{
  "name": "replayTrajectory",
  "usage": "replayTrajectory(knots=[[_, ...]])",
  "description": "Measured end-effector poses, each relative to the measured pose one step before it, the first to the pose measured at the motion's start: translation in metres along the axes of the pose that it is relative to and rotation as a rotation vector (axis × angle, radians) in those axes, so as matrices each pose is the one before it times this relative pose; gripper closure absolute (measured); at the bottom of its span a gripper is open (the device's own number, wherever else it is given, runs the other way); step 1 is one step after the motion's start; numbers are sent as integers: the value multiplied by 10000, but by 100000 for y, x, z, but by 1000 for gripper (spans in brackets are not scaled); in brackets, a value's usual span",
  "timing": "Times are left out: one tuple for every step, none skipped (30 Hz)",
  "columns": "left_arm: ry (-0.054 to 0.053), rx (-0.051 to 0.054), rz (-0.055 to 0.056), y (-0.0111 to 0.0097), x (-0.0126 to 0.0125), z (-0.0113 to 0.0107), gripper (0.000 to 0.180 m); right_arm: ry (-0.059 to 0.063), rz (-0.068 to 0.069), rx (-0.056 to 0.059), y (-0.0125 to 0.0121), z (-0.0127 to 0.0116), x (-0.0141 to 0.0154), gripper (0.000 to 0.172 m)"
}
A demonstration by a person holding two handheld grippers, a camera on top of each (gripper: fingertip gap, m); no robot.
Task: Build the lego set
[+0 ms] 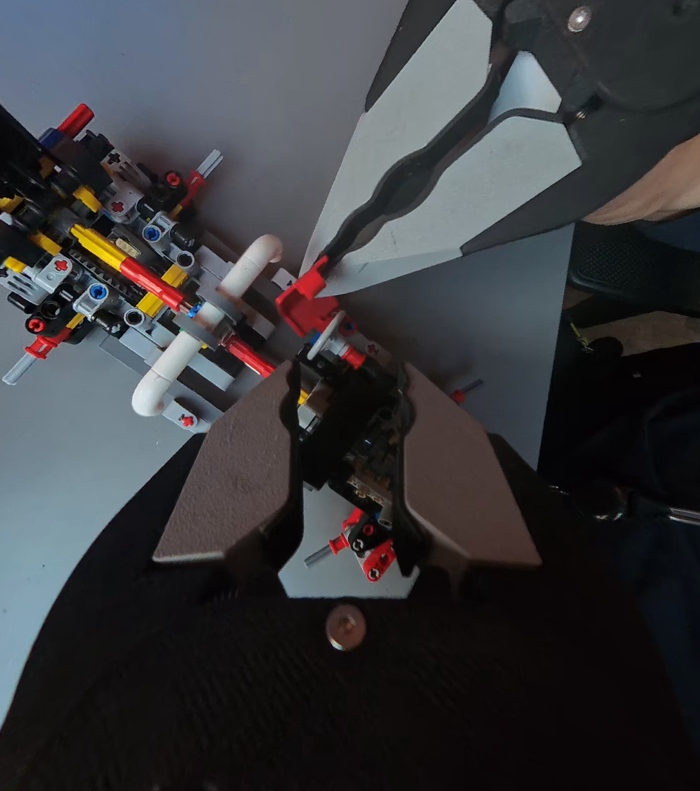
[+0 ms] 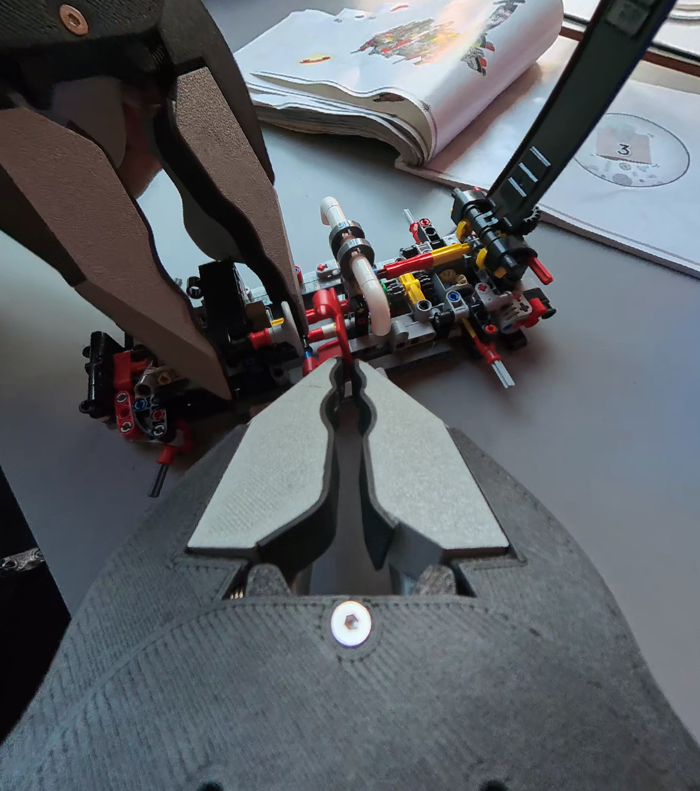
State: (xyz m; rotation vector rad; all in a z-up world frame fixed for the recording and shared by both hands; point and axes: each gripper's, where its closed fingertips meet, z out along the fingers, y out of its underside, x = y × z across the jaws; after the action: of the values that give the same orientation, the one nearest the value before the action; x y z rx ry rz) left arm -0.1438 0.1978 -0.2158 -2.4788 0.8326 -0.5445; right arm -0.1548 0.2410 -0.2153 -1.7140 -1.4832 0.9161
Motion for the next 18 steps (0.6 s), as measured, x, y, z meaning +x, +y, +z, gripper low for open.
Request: replayTrajectory(knots=[[-27,52,-38,-18,-39,-192,138,-35,99,55,-70,-40,68,172],[-35,73,-14,-38,-12,-232,138,-107,73,-35,17,57,-38,172],[-5,63,-34,-23,50,-189,138,-74,37,-79,68,114,-50,172],[47,29,-58,13,88,-84,138,9,-25,-19,-18,85,-10,172],[95,-43,-70,138,96,103,138,24,-50,-17,-15,85,-11,172],[-18,-59,-61,154,-138,226,137,5,-13,-31,1,90,-13,172],[99,29,-61,17,37,124,139,-35,2,-18,-13,69,-58,172],[133,-79,-114,84,92,155,139,-41,12,-25,20,44,-69,172],[21,66,-26,-89,-12,-1,140,52,34,-24,34,19,48,172],[6,34,0,-27,-3,19,140,36,44,23,-17,-9,33,172],[6,53,-26,-33,-1,12,140,44,69,-8,29,-2,45,172],[-4,59,-21,-10,-10,10,140,25,85,-22,50,16,38,171],[-13,51,15,-19,-7,7,140,-13,98,-57,82,46,21,172],[14,56,2,-2,-4,-22,140,-55,85,-22,26,14,4,172],[33,48,11,-20,-30,-23,140,-83,74,-4,11,-14,-14,172],[17,35,26,-54,-34,1,140,-78,59,-5,16,-30,-36,172],[6,25,49,-38,-23,47,140,-48,28,-7,26,-33,-12,172],[15,32,25,-48,-57,-9,140,-34,32,-34,64,-16,4,172]])
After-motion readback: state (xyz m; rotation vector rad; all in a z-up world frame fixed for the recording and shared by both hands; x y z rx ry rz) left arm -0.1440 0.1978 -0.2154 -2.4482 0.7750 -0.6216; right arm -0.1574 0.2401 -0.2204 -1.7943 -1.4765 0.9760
